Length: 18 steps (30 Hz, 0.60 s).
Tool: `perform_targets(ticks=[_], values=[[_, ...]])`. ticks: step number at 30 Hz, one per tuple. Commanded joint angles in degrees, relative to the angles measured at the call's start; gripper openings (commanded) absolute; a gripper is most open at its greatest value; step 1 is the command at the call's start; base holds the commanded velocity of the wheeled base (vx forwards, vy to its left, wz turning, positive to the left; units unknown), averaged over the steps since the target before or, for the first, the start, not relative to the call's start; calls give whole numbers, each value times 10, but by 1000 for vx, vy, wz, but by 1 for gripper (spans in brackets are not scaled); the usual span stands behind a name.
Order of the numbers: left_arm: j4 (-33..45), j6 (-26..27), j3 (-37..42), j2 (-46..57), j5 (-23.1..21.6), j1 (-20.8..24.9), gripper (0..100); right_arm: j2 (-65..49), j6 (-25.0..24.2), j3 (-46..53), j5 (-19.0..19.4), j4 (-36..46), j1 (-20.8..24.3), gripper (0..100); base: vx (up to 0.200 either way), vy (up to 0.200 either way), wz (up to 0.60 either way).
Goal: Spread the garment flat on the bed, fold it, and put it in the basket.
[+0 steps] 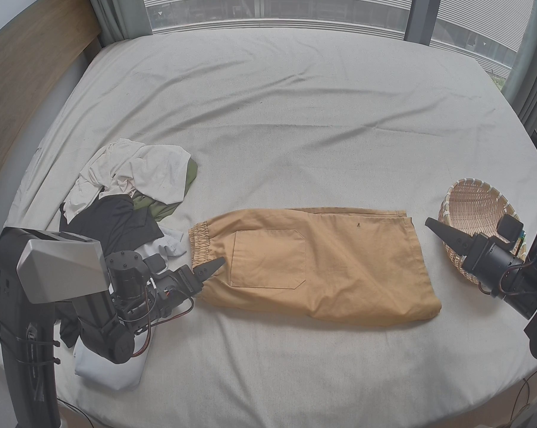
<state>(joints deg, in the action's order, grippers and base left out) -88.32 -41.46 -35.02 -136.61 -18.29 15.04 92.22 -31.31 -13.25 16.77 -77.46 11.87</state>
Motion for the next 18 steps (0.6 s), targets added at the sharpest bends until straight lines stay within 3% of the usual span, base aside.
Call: perform_targets(ticks=[1, 15, 16, 18], values=[[1, 0, -1, -5, 1, 2, 100, 2, 0, 1, 0, 0, 1, 100, 0, 0, 0], [-4, -4, -19, -10, -3, 11, 100, 2, 0, 2, 0, 0, 5, 100, 0, 0, 0], [-4, -5, -19, -10, -3, 11, 0, 2, 0, 2, 0, 0, 5, 100, 0, 0, 0], [-5, -5, -19, -10, -3, 11, 0, 2, 0, 2, 0, 0, 4, 100, 0, 0, 0]])
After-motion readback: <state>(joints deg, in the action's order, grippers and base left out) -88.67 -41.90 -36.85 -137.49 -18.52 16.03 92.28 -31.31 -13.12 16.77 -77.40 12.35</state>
